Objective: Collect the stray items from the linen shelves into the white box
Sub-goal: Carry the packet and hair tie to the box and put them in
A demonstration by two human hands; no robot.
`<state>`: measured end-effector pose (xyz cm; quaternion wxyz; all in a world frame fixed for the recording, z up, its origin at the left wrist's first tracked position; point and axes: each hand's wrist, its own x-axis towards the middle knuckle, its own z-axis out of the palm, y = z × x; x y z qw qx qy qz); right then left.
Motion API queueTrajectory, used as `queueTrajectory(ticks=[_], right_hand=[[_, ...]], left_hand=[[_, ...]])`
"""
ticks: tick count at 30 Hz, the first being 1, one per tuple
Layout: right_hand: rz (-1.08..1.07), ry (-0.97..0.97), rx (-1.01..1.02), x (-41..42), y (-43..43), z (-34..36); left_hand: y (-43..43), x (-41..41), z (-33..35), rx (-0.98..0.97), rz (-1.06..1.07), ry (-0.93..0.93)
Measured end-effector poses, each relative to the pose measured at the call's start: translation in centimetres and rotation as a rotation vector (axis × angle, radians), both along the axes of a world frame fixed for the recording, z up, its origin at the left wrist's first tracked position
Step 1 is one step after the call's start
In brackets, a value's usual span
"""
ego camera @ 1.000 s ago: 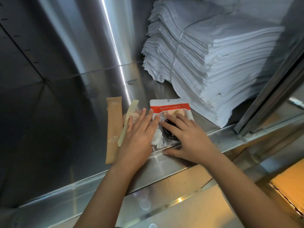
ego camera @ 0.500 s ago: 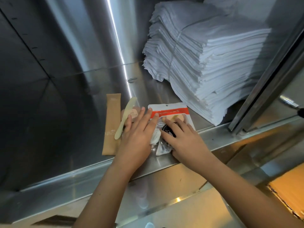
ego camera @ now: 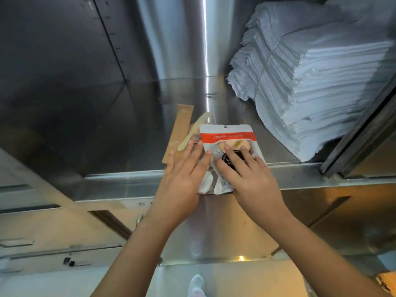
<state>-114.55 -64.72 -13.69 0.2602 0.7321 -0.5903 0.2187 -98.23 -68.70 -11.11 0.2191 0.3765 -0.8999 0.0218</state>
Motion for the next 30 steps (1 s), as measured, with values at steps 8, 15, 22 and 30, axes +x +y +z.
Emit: queueTrajectory(ticks=[8, 15, 22, 30], right_hand=[[0.256, -0.030, 0.023, 3.5, 2.1, 0.4], [0.501, -0.061, 0.055, 10.0, 3.3, 1.7], [0.711, -0.047, 0.064, 19.3, 5.6, 1.3], [0.872, -0.029, 0.127, 34.4, 10.8, 0.9]], left_hand=[[5.0, 4.5, -1.0, 0.015, 0.281, -0.053], [10.0, 10.6, -0.8, 0.097, 0.490, -0.005], [15.7, 19.4, -2.3, 0.083, 0.650, 0.068], [24.5, 32.0, -1.8, 0.057, 0.920, 0.051]])
